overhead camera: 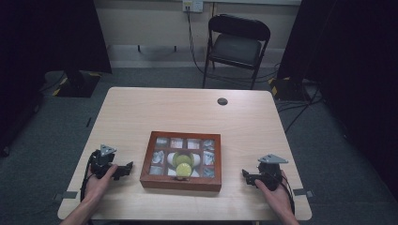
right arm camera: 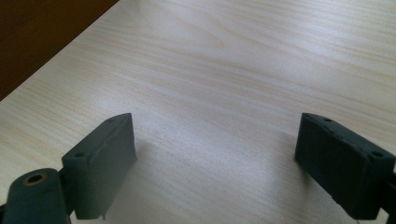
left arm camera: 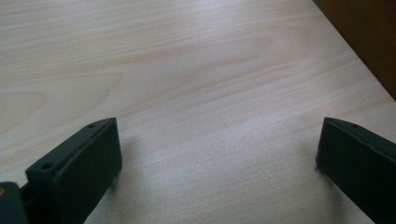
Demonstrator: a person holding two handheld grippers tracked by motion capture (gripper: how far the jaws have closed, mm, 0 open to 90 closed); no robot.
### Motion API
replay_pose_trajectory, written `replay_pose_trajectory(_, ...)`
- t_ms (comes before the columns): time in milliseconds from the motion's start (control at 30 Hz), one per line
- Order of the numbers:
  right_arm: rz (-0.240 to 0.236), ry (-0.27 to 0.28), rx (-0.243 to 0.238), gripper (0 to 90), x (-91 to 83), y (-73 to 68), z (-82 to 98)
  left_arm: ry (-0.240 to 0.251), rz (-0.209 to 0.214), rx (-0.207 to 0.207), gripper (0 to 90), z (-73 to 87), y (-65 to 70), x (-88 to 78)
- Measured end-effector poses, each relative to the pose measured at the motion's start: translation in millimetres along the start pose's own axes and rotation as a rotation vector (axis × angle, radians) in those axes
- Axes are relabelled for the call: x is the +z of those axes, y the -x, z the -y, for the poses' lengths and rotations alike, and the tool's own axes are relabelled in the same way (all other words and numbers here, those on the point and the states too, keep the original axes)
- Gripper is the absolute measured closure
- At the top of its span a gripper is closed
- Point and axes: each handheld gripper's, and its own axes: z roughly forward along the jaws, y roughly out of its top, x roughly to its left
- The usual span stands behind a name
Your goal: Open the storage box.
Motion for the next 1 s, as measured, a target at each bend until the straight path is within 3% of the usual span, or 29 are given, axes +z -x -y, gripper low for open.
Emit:
replay_pose_trajectory(233,-0.027,-0.031,-0.012,15.7,-3.5,0.3,-3.2,-0.002,0.019,0.019,0.0,-1.3,-2.3,1.2)
replay_pose_trajectory(600,-0.152,0.074,0.000,23.4,-24.7,-14.9,-15.9,0.000,0.047,0.038,0.0,-1.9,-4.8,2.0)
replay_pose_trajectory(633,-0.166,0.110,-0.011,25.7,-30.1,-19.4,-19.7,0.002,0.051,0.041,0.0,-2.0,-5.1,2.3)
replay_pose_trajectory(733,-0.186,0.130,-0.026,28.9,-35.3,-26.7,-24.6,0.006,0.052,0.041,0.0,-1.7,-5.4,2.4)
replay_pose_trajectory(1000,-0.251,0.136,-0.091,37.3,-39.4,-46.2,-34.9,0.006,0.052,0.041,0.0,-1.7,-5.4,2.4)
